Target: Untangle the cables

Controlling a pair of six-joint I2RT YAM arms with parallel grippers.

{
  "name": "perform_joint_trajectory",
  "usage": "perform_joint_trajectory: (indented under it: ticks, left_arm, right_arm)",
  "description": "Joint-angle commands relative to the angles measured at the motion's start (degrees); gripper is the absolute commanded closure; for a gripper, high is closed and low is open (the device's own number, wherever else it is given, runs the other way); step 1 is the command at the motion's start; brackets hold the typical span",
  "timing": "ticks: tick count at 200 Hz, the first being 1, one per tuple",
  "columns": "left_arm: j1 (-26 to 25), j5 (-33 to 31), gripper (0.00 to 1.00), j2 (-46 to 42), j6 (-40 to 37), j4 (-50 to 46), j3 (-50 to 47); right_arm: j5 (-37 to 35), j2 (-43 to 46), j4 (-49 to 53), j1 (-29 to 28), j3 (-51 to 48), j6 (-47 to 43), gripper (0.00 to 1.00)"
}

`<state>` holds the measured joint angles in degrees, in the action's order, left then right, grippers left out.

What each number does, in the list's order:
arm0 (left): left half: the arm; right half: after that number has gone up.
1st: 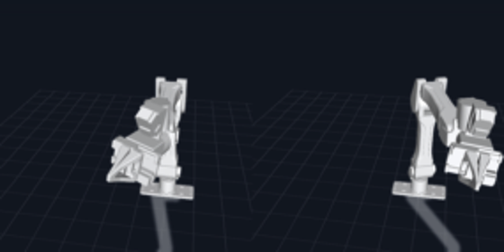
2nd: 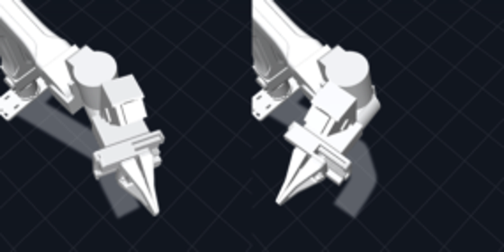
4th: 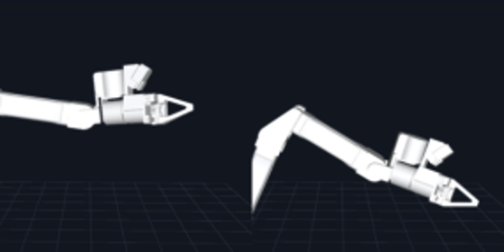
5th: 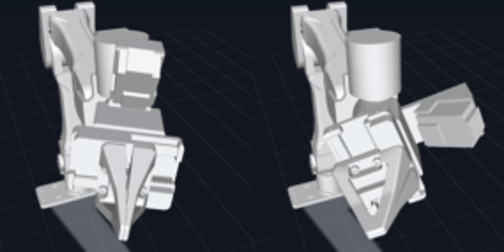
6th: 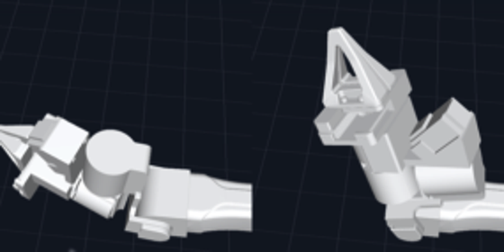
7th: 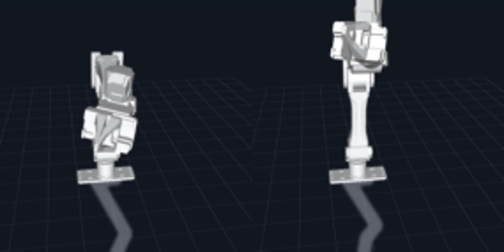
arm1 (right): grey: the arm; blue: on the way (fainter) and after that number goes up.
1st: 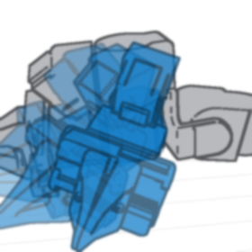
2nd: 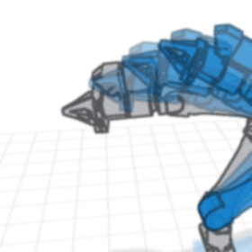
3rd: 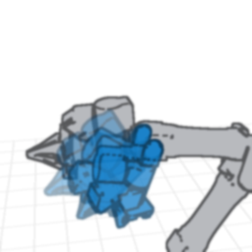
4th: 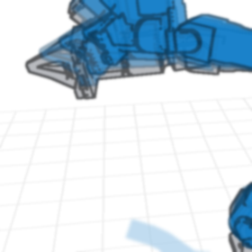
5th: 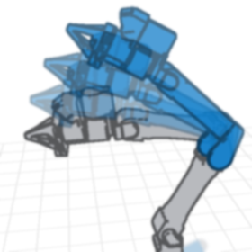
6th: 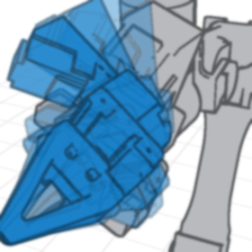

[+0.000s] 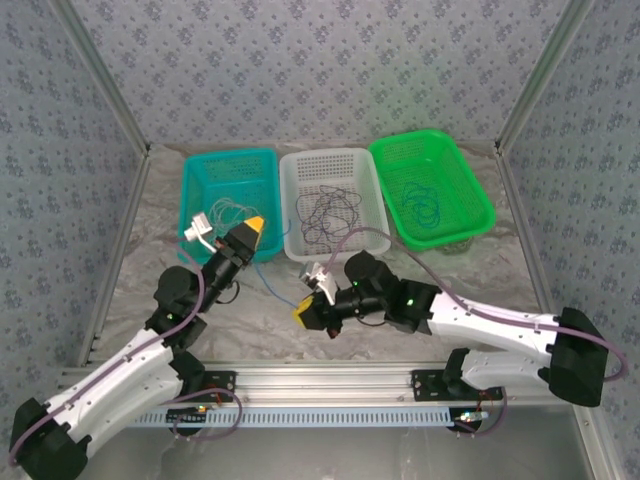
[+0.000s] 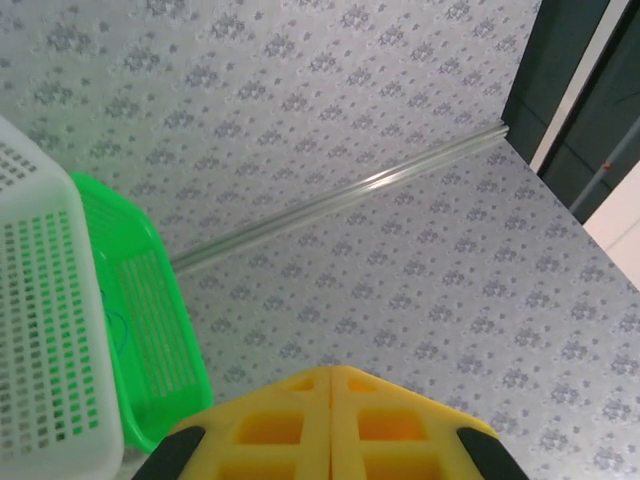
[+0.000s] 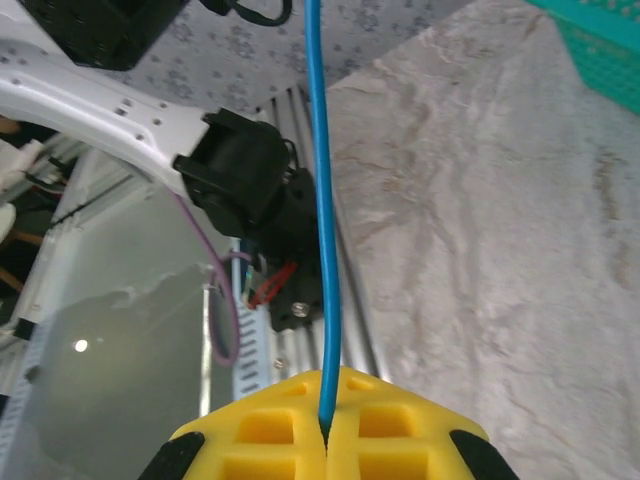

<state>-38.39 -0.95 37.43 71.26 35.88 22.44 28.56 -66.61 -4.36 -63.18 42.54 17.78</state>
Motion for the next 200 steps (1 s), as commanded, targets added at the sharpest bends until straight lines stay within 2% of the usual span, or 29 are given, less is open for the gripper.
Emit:
perform_joint_trajectory:
  ticks: [1, 27, 41, 47, 56, 70, 75, 81, 85, 103, 111, 118, 136, 154, 163, 175, 200]
  left_arm:
    - [-0.2, -5.2, 1.0, -1.7, -5.6, -1.9, 1.0]
    - [-0.3, -9.8, 1.0, -3.2, -6.8, 0.0, -1.6]
    - [-0.4, -12.7, 1.0, -4.7, -8.2, -0.3, -2.5]
    - [-0.4, -13.5, 1.0, -5.3, -8.6, -0.7, -2.8]
    - [-0.3, -14.1, 1.0, -6.1, -9.2, -1.0, -3.1]
    - [-0.3, -13.8, 1.0, -7.1, -9.8, -2.6, -3.0]
    - [-0.3, -13.7, 1.0, -7.4, -9.9, -3.1, -3.1]
    - [-0.4, -13.6, 1.0, -7.8, -9.9, -3.5, -3.2]
    - [-0.4, -13.7, 1.0, -8.1, -10.0, -3.6, -3.4]
    - [-0.4, -13.7, 1.0, -9.3, -10.7, -4.3, -3.8]
    - [-0.4, -13.2, 1.0, -9.5, -11.1, -4.9, -3.6]
    - [-0.4, -12.5, 1.0, -9.7, -11.6, -5.3, -3.4]
    - [-0.4, -11.0, 1.0, -9.7, -12.7, -6.7, -2.8]
    - [-0.3, -10.1, 1.0, -9.5, -13.6, -8.3, -2.5]
    - [-0.4, -10.2, 1.0, -9.4, -13.8, -8.5, -2.6]
    - [-0.4, -10.1, 1.0, -9.2, -13.5, -7.4, -3.1]
    - [-0.7, -8.4, 1.0, -6.4, -13.5, -4.3, -2.9]
  right_arm:
    - [1.7, -3.6, -5.4, -3.3, 1.8, 7.4, 1.0]
    - [0.3, -9.3, -5.7, -7.2, 5.9, 9.2, 1.0]
    - [0.4, -12.5, -6.1, -8.7, 7.2, 9.7, 0.93]
    - [0.6, -13.5, -5.6, -9.3, 7.9, 9.4, 0.86]
    - [-0.2, -14.2, -4.5, -9.8, 8.5, 8.7, 0.7]
    - [-2.7, -13.0, -5.2, -9.5, 7.6, 8.8, 0.64]
    - [-3.4, -12.1, -5.8, -9.2, 7.0, 8.8, 0.58]
    - [-4.6, -10.9, -5.8, -8.7, 6.5, 8.6, 0.41]
    - [-5.5, -10.0, -5.0, -8.3, 6.3, 8.5, 0.35]
    - [-9.8, -5.4, 0.0, -4.6, 6.0, 8.5, 0.25]
    - [-10.6, -2.8, 0.9, -2.5, 5.5, 8.6, 0.14]
    - [-11.1, -0.7, 1.2, -0.3, 4.9, 9.3, 0.09]
    - [-11.8, 3.3, 2.9, 5.6, 5.4, 11.9, 0.08]
    - [-6.5, 3.9, 2.6, 10.4, 7.6, 14.0, 0.07]
    - [-4.8, 3.6, 2.7, 11.4, 8.6, 14.6, 0.06]
    - [-6.4, 2.8, 2.8, 11.7, 9.4, 15.5, 0.06]
    - [-6.6, -1.5, -5.1, 12.1, 8.7, 22.1, 0.12]
